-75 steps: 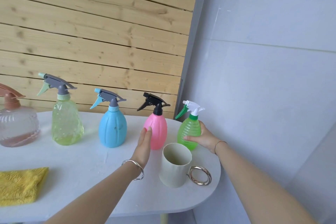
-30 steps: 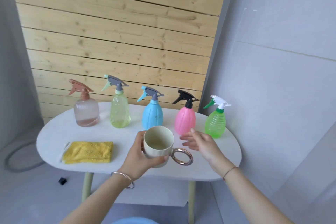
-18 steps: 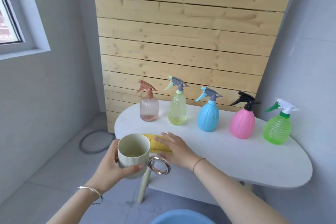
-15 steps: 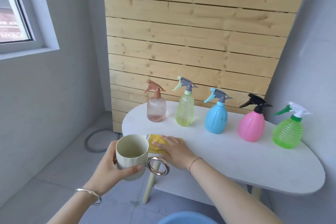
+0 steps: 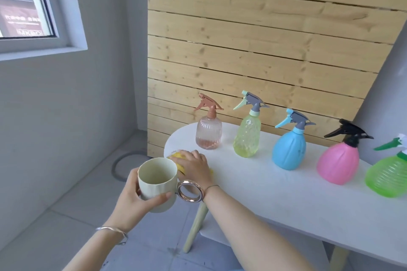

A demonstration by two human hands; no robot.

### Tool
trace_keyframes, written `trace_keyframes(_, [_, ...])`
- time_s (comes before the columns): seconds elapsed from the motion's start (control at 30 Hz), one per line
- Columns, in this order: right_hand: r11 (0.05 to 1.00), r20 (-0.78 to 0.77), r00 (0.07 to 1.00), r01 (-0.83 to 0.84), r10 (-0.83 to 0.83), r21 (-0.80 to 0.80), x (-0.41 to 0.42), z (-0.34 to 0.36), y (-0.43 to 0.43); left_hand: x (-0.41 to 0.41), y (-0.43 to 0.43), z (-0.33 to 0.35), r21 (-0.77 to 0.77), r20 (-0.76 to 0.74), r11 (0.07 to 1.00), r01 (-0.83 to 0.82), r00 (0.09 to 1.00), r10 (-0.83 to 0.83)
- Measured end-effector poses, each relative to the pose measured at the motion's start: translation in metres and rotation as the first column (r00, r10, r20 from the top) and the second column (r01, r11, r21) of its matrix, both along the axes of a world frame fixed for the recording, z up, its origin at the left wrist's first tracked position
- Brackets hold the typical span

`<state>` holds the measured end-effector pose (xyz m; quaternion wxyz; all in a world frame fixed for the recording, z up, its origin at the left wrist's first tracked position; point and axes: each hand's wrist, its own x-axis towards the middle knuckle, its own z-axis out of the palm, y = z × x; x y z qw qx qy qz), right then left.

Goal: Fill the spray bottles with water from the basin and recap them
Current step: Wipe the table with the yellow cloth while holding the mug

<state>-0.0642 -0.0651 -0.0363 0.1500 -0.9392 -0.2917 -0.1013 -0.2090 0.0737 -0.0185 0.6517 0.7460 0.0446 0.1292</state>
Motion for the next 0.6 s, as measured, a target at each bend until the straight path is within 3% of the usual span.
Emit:
trace_keyframes(0.13, [0.992, -0.119, 0.988, -0.110, 0.102, -0.065, 0.007, 0.007, 0.009, 0.000, 0.013, 0.007, -0.006, 0.043, 0.999, -0.052, 0.998, 0.052])
trace_keyframes(0.3, [0.991, -0.117, 0.985, 0.125, -0.129, -0.038, 0.011, -0.005, -0.054, 0.010, -0.020, -0.005, -0.020, 0.009, 1.000, -0.019, 1.000, 0.019])
trace_keyframes(0.6, [0.931, -0.062, 0.930, 0.360, -0.363, -0.057, 0.006, -0.008, -0.173, 0.021, -0.073, 0.004, -0.037, 0.024, 0.997, 0.060, 0.998, -0.059])
